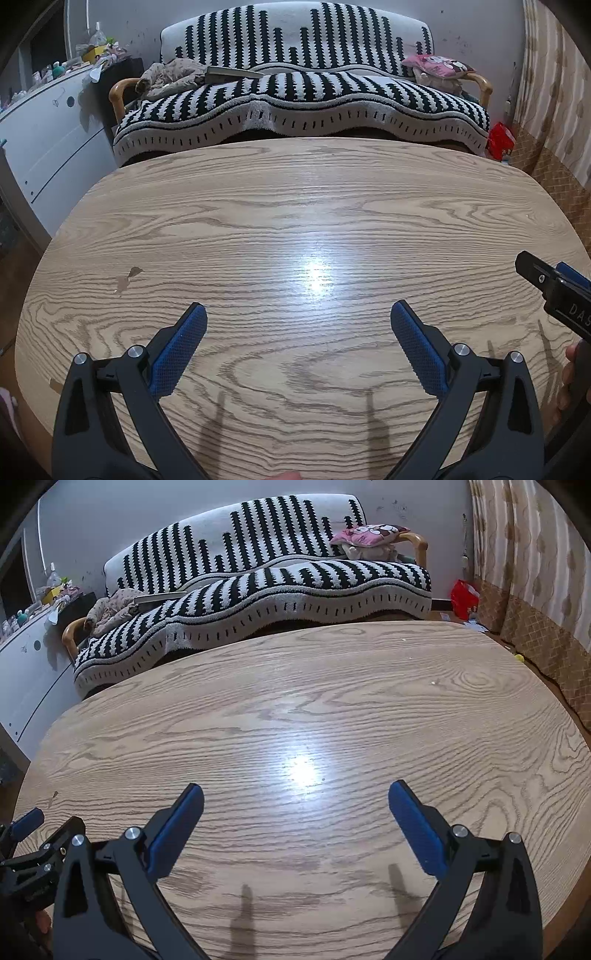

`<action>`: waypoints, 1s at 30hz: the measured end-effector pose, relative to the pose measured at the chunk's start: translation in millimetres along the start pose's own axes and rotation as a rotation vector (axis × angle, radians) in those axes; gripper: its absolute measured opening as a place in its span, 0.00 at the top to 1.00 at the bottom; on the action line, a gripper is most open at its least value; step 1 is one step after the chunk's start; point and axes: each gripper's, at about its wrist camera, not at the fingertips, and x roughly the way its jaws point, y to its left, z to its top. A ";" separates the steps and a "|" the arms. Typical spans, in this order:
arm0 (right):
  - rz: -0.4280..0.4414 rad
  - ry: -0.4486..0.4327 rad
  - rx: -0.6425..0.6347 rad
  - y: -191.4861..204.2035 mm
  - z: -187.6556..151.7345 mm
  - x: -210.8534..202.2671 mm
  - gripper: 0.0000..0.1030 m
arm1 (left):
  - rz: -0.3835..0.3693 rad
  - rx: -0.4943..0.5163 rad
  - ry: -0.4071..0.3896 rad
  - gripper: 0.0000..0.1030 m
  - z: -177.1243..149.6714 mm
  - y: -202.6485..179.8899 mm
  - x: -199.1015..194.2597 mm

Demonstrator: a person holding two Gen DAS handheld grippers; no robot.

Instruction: Collect trash

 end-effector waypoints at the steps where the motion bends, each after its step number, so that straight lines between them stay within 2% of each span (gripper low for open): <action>1: -0.006 0.000 -0.006 -0.1 -0.3 0.1 0.06 | 0.008 0.000 -0.001 0.06 0.4 0.0 0.2; 5: -0.023 -0.003 -0.028 -1.3 -0.5 1.9 0.06 | 0.004 -0.012 0.006 0.06 1.3 1.2 1.4; 13: -0.024 0.004 0.009 -13.0 0.5 2.9 0.06 | -0.006 -0.024 0.011 0.06 0.5 2.3 0.0; 25: -0.018 0.013 0.012 -12.8 1.5 1.5 0.06 | 0.025 -0.009 0.017 0.06 -0.7 3.3 8.4; 30: -0.022 0.017 -0.002 -13.3 0.8 1.2 0.06 | 0.007 -0.011 0.012 0.06 -2.4 2.8 9.1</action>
